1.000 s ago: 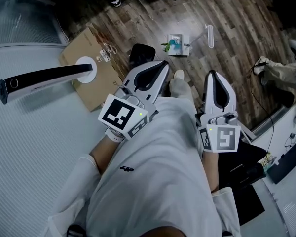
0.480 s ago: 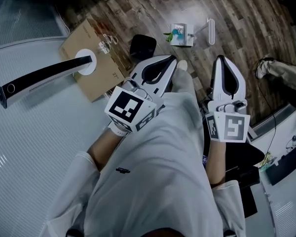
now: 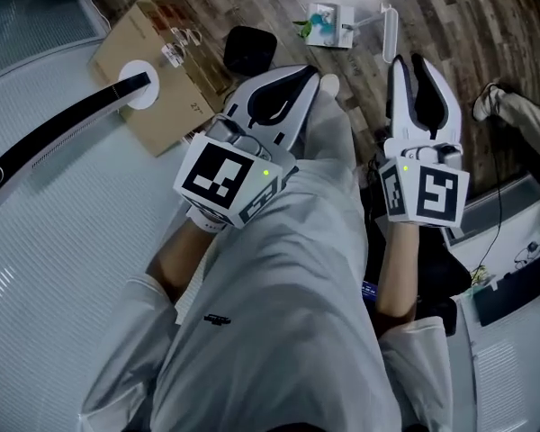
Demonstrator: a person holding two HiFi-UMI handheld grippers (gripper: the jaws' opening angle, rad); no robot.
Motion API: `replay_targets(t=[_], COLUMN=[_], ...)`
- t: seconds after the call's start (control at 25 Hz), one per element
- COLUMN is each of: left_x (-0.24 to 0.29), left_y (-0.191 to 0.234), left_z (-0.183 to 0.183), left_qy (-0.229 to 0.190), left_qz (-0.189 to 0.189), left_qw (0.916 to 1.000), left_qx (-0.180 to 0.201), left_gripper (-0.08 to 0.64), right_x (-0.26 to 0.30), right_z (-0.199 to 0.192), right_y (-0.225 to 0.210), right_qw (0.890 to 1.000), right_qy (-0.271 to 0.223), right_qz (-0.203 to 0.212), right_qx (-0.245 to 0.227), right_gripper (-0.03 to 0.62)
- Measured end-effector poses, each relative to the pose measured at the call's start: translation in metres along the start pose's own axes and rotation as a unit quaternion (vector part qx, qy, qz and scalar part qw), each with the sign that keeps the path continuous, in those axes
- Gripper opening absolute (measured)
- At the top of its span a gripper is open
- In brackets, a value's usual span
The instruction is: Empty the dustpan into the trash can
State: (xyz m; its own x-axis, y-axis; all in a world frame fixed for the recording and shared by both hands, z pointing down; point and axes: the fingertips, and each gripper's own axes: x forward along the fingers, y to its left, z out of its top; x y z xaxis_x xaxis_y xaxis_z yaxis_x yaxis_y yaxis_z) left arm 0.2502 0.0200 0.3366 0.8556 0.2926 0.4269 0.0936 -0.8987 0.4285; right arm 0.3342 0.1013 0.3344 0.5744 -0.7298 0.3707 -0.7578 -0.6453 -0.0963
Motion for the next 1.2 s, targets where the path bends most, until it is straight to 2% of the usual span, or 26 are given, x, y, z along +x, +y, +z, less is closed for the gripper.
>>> replay_targets(t=[0.24, 0.4, 0.48, 0.68, 1.2], left_x=[0.033, 0.053, 0.063, 0.084, 0.134], left_y=[0.020, 0.033, 0.038, 0.049, 0.075], left_z=[-0.019, -0.031, -0.038, -0.057, -0.089], left_qy=[0.022, 0.027, 0.032, 0.051, 0.067], left_qz=[0.019, 0.033, 0.039, 0.052, 0.066], left_qw=[0.9994, 0.9987, 0.9982, 0.9955, 0.9925], left_qx=[-0.017, -0.027, -0.034, -0.060, -0.077], left_gripper=[0.006, 0.006, 0.006, 0.006, 0.006], right_x=[0.039, 0.060, 0.070, 0.096, 0.142], right_z=[-0.043, -0.068, -0.082, -0.110, -0.184], right_y=[-0.025, -0.048, -0.056, -0.067, -0.098], right_qw=[0.999, 0.997, 0.996, 0.994, 0.981], right_qy=[0.043, 0.059, 0.071, 0.097, 0.190], right_qz=[0.003, -0.015, -0.019, -0.008, -0.030], right_qx=[0.033, 0.055, 0.055, 0.051, 0.035], right_gripper=[0.126, 0.125, 0.126, 0.194, 0.207])
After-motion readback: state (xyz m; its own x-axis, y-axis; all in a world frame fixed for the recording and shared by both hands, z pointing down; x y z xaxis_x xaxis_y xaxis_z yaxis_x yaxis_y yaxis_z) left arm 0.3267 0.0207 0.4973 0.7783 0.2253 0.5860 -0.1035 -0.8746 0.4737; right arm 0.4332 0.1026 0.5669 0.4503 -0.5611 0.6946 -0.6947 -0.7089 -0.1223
